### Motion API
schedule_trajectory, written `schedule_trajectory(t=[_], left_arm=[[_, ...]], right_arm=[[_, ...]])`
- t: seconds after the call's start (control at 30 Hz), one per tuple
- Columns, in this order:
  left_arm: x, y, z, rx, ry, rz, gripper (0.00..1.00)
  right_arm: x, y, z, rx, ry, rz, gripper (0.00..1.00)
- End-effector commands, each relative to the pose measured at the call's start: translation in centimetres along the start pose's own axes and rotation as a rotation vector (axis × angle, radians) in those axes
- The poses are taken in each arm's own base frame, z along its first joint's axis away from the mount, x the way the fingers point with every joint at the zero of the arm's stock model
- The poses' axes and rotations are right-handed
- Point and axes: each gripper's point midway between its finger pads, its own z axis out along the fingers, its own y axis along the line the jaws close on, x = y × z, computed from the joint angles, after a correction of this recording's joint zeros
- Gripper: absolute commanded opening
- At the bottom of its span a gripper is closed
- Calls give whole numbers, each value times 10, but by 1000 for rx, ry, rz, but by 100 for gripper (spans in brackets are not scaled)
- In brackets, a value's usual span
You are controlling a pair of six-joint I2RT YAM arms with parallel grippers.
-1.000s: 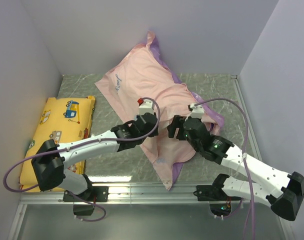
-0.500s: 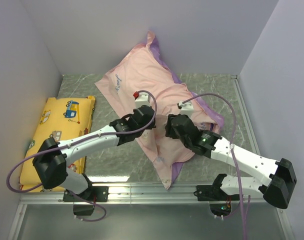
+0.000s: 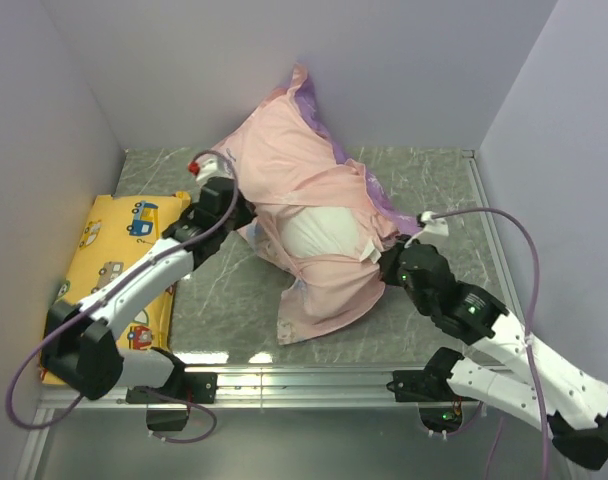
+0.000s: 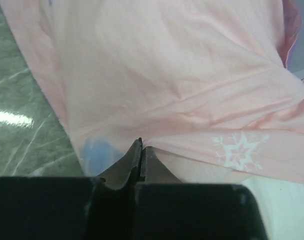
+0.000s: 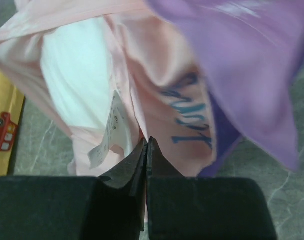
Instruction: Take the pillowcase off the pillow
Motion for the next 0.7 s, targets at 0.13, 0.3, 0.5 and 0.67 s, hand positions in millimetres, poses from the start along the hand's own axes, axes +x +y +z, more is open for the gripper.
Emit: schedule_trajectory(t=[0.13,0.3,0.5,0.67], left_arm=[[-32,34,-10,-5,-93,-121,0],[17,2,3,80,0,-55,0],[93,-31,21,94,128,78,1],[132,-47,25,118,176,82,1]], right_arm=[[42,-32,22,-3,111,67,0],[86,-31,49,-8,224,64,0],[55,-29,40,15,162,33,50],[18,-10,2,-80,114,26,68]])
